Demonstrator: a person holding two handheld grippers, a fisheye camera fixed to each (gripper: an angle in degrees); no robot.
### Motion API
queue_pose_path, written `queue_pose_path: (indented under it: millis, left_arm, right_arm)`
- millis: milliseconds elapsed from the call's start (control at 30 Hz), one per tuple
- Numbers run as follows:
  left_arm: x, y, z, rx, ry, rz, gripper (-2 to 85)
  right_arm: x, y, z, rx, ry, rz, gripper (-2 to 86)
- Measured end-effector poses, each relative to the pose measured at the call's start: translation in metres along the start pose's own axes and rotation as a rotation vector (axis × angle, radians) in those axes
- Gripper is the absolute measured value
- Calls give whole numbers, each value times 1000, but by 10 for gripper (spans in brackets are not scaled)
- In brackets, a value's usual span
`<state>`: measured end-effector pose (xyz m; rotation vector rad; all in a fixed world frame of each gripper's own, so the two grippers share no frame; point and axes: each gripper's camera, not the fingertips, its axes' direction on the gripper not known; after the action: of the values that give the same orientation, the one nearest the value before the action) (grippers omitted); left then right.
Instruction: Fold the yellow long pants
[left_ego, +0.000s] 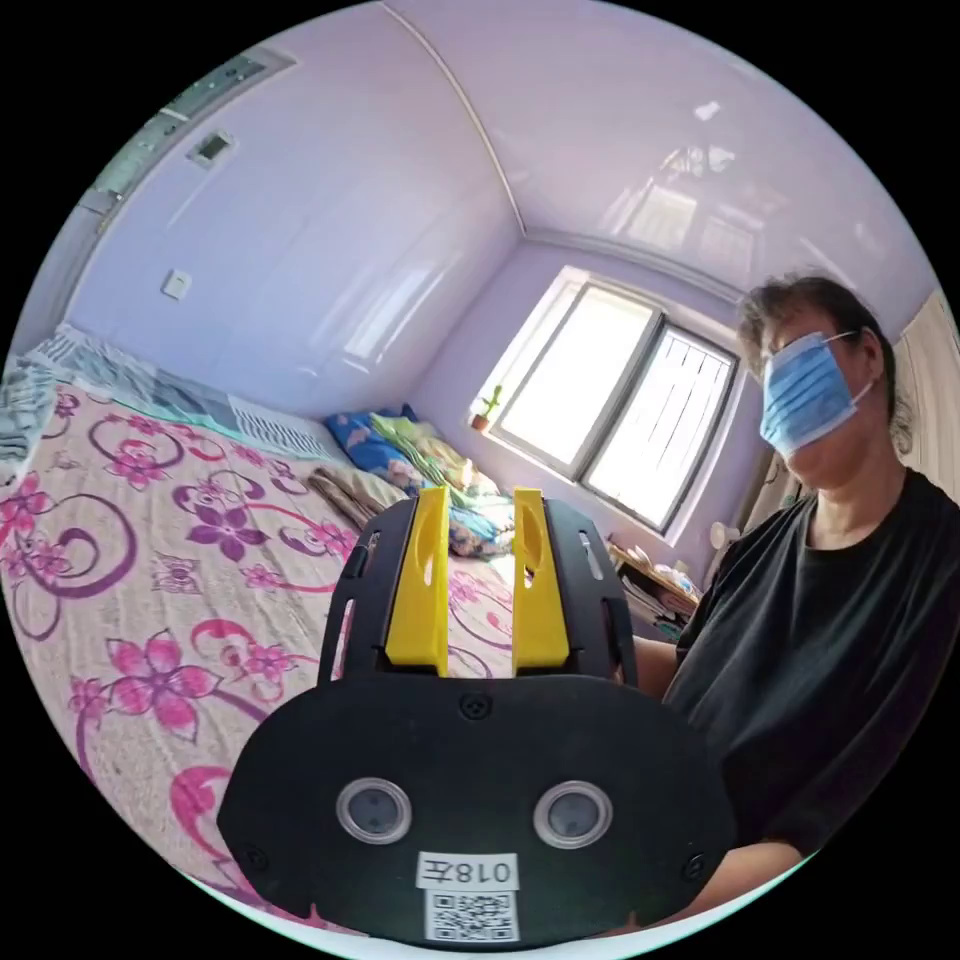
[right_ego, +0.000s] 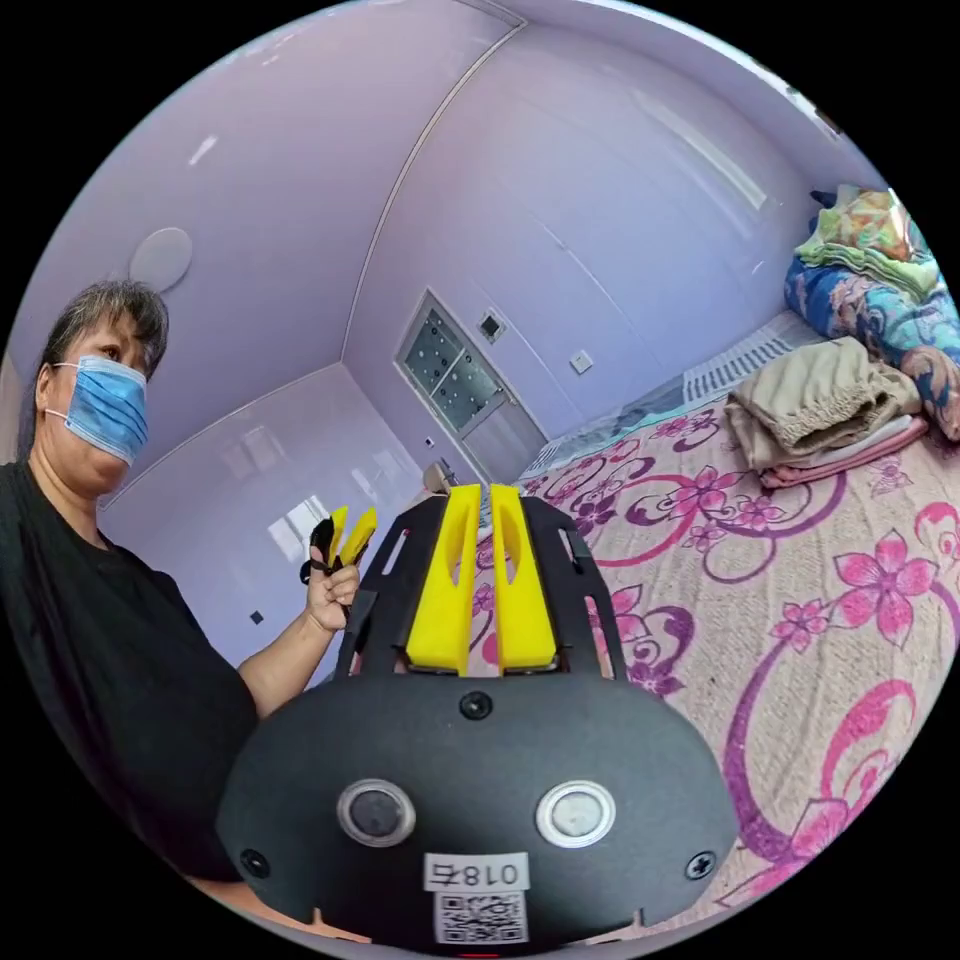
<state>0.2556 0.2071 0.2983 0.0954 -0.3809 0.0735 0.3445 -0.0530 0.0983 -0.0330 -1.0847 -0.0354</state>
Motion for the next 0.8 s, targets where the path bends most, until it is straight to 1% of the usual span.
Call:
queue_pose_path:
  millis: [100,133,167,200,233,267,333,367,433,467,533,633,733,800]
  left_arm:
    - [25,-83,122,-133,24,-25,111]
    - [37,-114,174,-199,-3,-17,115]
    - [44,-129,200,-233,-22,-2,117]
    - [62,-158,254,-299,-74,46,120]
    - [83,-185,310,-373,-131,116,123]
    - [94,-198,338,-410,-156,158,123]
    - [139,-243,448,-554,-250,368,125]
    - [150,-253,472,-582,-277,435,126]
    - [189,-287,560,-663,-394,690,129]
    - [195,-296,579,-680,-406,736,130]
    - [208,-327,651,-773,-458,876,138]
    - [213,-357,722,-897,-517,993,162]
    - [220,-380,774,-991,-541,1098,180]
    - [219,-392,801,-1056,-566,1146,182]
  right_arm:
    - [28,29,-56,68,43,39,22]
    - [34,34,-66,81,55,45,21]
    - [44,46,-82,107,68,47,21]
    - [55,59,-96,127,82,44,18]
    - [61,65,-101,130,93,42,17]
    - [73,78,-110,129,112,35,13]
    - [91,98,-119,121,142,22,9]
    - [103,111,-125,115,161,21,6]
    - [120,130,-132,112,174,27,3]
    - [133,140,-136,117,173,52,1]
    - [150,151,-144,146,127,82,0]
    - [168,163,-146,153,70,66,-1]
    - [182,178,-143,128,84,56,-2]
    - [197,194,-143,147,69,85,-2]
